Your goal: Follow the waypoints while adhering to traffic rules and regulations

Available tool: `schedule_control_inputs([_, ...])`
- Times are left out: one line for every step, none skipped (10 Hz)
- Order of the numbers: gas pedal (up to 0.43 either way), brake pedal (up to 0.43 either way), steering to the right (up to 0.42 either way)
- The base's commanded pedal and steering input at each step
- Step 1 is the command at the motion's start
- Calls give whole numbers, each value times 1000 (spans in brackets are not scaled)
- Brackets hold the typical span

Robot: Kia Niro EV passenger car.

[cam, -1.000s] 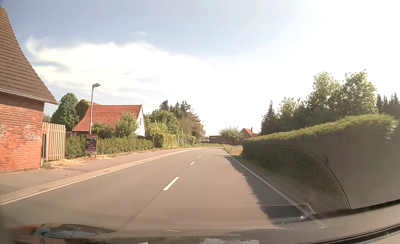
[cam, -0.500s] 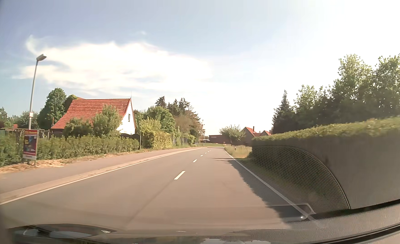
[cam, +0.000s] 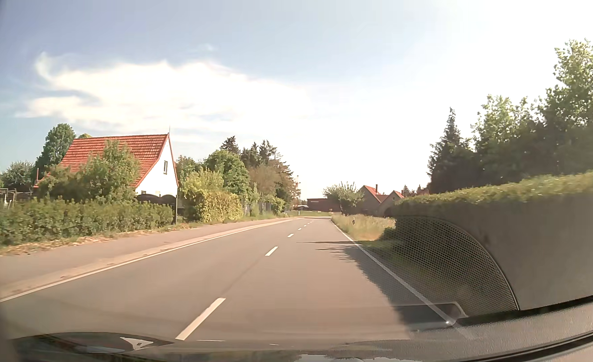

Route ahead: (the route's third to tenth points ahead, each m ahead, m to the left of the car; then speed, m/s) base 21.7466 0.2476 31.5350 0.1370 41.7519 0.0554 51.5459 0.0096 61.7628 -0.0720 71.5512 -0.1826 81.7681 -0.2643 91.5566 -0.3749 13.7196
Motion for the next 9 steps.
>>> schedule_control_inputs([169,0,3])
schedule_control_inputs([169,0,2])
schedule_control_inputs([169,0,3])
schedule_control_inputs([169,0,2])
schedule_control_inputs([169,0,2])
schedule_control_inputs([169,0,2])
schedule_control_inputs([169,0,2])
schedule_control_inputs([169,0,2])
schedule_control_inputs([169,0,2])
